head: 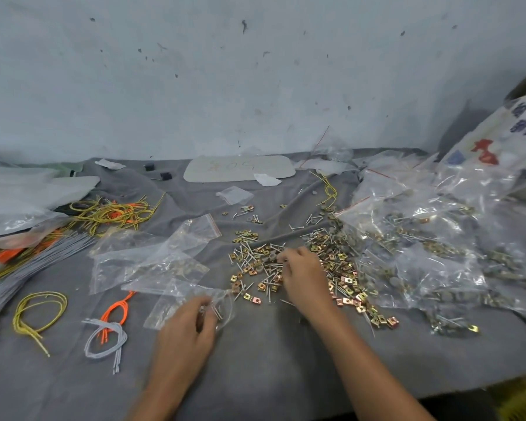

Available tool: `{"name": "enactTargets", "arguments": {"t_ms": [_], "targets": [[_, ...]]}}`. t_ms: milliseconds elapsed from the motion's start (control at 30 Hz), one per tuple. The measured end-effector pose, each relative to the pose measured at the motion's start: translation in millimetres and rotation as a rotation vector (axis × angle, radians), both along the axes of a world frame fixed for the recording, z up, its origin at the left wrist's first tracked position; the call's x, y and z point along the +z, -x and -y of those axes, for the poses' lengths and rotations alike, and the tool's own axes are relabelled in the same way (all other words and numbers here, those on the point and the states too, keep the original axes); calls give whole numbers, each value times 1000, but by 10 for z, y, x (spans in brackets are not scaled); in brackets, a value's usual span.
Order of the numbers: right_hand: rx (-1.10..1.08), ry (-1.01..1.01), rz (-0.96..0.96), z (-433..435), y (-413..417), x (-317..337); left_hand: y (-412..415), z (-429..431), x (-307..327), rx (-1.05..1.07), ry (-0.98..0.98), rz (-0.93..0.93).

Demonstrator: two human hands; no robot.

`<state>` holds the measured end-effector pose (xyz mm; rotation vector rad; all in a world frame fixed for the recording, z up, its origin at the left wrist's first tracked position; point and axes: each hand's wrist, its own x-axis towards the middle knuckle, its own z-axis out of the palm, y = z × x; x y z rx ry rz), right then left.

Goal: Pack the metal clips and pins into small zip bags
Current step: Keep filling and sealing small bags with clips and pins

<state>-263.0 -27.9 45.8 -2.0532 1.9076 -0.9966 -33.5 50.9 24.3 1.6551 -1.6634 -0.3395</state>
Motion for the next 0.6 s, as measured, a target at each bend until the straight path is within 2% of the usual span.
{"name": "enactTargets", "arguments": {"t_ms": [167, 367, 500, 600], "targets": [[45, -150, -199, 168, 199, 14, -51, 67, -16, 14, -36, -210], [27, -99, -318, 205, 146, -11, -77, 93, -68, -9, -25, -230], [-35, -44, -288, 168, 157, -26, -81, 101, -77, -13, -30, -244], [-30, 50, -148, 73, 75, 27, -80, 106, -70, -9, -37, -251]]}}
